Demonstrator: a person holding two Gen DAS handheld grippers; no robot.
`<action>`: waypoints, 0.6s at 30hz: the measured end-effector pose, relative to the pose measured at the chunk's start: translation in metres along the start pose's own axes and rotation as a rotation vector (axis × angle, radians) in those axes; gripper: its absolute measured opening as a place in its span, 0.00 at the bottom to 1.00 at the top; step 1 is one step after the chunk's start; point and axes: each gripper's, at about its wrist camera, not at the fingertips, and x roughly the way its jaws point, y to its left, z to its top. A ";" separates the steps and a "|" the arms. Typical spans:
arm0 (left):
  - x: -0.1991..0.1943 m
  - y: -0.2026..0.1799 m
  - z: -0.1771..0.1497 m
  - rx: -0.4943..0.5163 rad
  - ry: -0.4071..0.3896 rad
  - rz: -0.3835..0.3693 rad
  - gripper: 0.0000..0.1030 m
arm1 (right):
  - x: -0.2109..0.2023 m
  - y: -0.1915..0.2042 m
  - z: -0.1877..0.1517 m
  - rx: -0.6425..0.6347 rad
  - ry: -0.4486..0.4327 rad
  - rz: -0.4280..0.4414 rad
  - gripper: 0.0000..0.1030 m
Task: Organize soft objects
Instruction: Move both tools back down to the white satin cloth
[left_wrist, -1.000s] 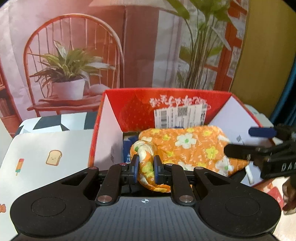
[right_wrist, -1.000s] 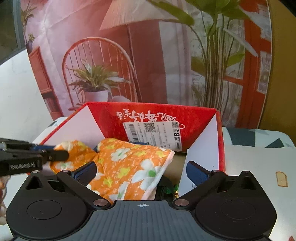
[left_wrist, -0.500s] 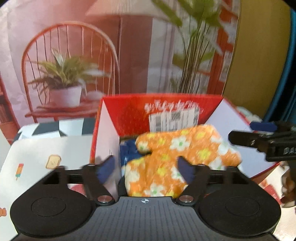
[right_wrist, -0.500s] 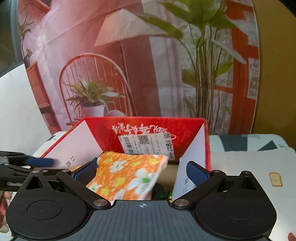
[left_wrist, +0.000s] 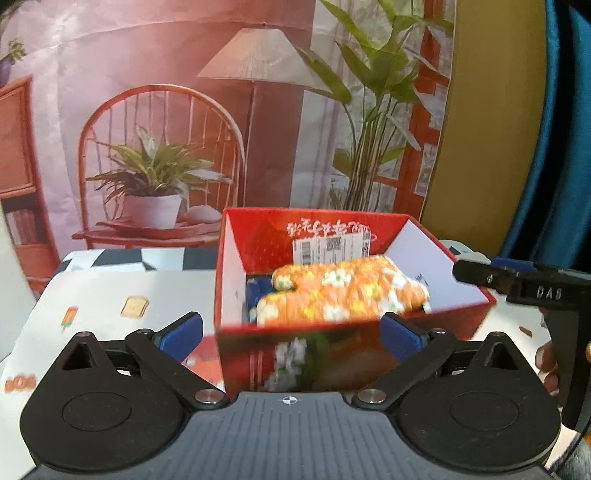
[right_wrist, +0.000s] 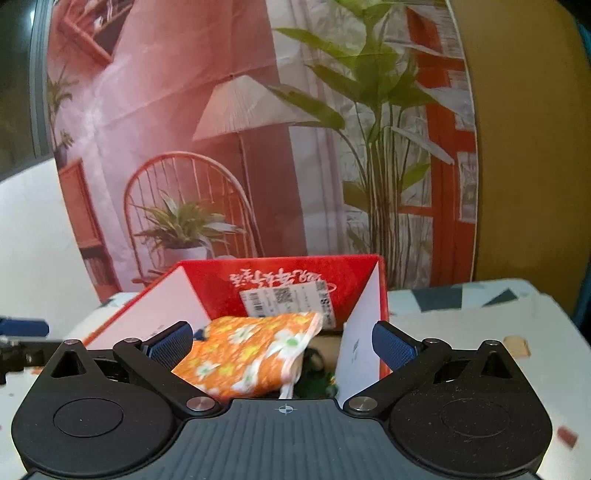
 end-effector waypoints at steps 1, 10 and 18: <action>-0.004 0.001 -0.006 -0.009 0.007 0.005 1.00 | -0.006 0.001 -0.005 0.005 -0.010 0.004 1.00; -0.017 0.018 -0.072 -0.210 0.120 0.020 1.00 | -0.050 0.013 -0.060 -0.008 0.036 0.042 1.00; -0.020 0.009 -0.113 -0.122 0.185 0.093 1.00 | -0.077 0.020 -0.110 -0.099 0.191 0.068 1.00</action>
